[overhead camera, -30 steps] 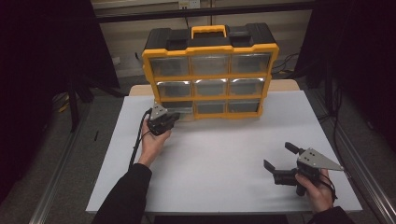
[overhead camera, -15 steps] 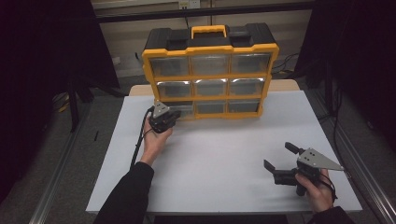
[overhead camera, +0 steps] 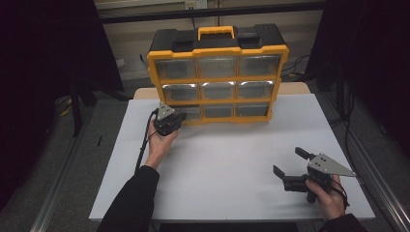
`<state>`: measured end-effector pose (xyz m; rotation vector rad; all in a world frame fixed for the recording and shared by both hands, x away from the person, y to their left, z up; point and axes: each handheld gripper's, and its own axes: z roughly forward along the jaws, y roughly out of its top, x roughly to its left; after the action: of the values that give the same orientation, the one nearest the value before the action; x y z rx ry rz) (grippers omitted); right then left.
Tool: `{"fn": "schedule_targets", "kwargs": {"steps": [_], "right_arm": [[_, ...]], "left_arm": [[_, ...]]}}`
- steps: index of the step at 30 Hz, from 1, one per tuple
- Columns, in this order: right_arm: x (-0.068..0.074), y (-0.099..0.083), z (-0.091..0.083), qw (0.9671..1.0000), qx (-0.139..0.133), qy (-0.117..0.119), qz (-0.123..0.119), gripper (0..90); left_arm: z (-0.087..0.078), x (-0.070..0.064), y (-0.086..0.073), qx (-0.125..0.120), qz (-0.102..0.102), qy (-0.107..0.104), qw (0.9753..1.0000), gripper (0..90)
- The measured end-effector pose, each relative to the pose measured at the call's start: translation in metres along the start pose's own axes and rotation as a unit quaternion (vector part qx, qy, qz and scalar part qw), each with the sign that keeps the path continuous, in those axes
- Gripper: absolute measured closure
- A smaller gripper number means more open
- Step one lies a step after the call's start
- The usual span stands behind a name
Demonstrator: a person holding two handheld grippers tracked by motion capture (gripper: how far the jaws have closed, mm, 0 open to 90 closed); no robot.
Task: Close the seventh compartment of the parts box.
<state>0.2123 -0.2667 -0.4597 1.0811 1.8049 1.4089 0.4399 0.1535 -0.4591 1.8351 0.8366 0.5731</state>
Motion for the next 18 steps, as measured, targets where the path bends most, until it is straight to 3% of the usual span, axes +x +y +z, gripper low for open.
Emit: {"fn": "schedule_targets", "kwargs": {"steps": [2,3,5,7,10,13,14,18], "right_arm": [[-0.0003,0.0,0.0003,1.0,-0.001,0.0,0.0,0.2],[-0.0002,0.0,0.0005,1.0,-0.001,0.0,0.001,0.3],[-0.0005,-0.0002,0.0004,1.0,0.0,0.002,0.0,0.2],[-0.0003,-0.0001,0.0,1.0,-0.001,0.002,0.002,0.2],[-0.0006,-0.0002,-0.0003,1.0,-0.001,0.002,0.001,0.2],[-0.0014,-0.0004,-0.0003,1.0,0.001,0.003,0.003,0.2],[-0.0015,-0.0005,-0.0003,1.0,0.001,0.003,0.003,0.2],[-0.0016,-0.0007,-0.0002,1.0,0.002,0.004,0.003,0.3]], "left_arm": [[0.0012,0.0001,0.0001,-0.002,0.001,0.001,1.0,90.0],[0.0031,-0.0018,-0.0001,-0.008,-0.01,-0.003,0.9999,90.0],[0.003,-0.001,0.001,-0.002,0.0,0.0,1.0,90.0],[0.0048,0.0001,0.0008,-0.008,-0.007,-0.002,0.9999,90.0],[0.0051,0.0026,0.0016,-0.002,-0.001,0.002,1.0,90.0],[0.007,0.0025,0.0012,-0.01,-0.013,-0.003,0.9999,90.0],[0.0068,0.004,0.0016,-0.005,-0.003,0.001,1.0,90.0],[0.0088,0.0063,0.002,-0.006,-0.001,0.002,1.0,90.0]]}}
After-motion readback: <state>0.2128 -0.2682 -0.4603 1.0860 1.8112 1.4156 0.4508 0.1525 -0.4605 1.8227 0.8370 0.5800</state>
